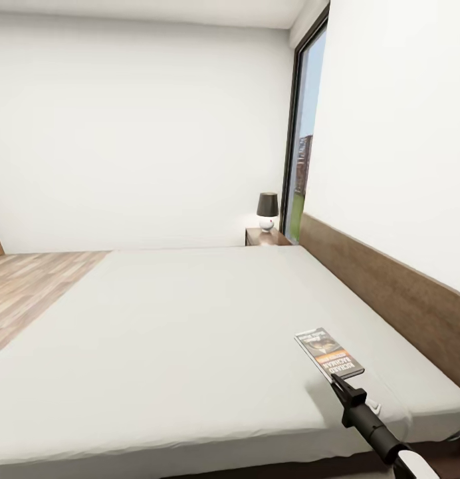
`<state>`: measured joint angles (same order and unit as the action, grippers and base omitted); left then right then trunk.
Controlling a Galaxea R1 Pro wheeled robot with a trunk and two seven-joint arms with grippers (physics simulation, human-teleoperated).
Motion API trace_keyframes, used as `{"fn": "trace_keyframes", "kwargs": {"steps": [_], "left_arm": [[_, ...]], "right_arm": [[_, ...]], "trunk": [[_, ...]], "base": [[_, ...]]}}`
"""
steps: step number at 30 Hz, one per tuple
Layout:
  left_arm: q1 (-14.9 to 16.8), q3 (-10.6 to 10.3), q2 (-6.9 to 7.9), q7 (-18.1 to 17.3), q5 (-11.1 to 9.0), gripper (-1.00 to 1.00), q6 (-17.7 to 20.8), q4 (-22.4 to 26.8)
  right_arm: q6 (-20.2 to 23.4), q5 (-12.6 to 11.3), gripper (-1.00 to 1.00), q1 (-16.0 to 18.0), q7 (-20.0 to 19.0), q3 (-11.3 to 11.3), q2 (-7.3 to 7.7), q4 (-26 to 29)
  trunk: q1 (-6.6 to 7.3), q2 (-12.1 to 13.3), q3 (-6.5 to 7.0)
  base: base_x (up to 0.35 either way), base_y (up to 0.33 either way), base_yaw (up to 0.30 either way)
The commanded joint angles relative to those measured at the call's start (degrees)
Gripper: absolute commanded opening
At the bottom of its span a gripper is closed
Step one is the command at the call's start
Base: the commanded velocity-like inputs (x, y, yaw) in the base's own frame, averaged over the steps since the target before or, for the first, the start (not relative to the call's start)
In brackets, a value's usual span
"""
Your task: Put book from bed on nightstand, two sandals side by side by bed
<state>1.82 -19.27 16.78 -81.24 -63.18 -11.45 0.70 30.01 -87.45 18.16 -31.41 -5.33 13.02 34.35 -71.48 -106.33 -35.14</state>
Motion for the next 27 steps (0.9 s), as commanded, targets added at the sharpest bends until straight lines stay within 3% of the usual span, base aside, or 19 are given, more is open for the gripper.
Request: {"fn": "trace_keyframes", "kwargs": {"steps": [1, 27], "left_arm": [[0.03, -0.5, 0.01, -0.06, -0.45, 1.0, -0.5, 0.0], [0.03, -0.6, -0.16, 0.03, -0.38, 1.0, -0.57, 0.0]], "right_arm": [[0.4, -0.26, -1.0, 0.03, 0.03, -0.12, -0.01, 0.03], [0.3, -0.35, -1.0, 0.03, 0.03, -0.12, -0.01, 0.28]], "trunk": [[0.23, 0.39, 0.12], [5.94, 10.81, 4.79]], "base": [[0.0, 0.0, 0.0], [0.0, 0.0, 0.0]]}}
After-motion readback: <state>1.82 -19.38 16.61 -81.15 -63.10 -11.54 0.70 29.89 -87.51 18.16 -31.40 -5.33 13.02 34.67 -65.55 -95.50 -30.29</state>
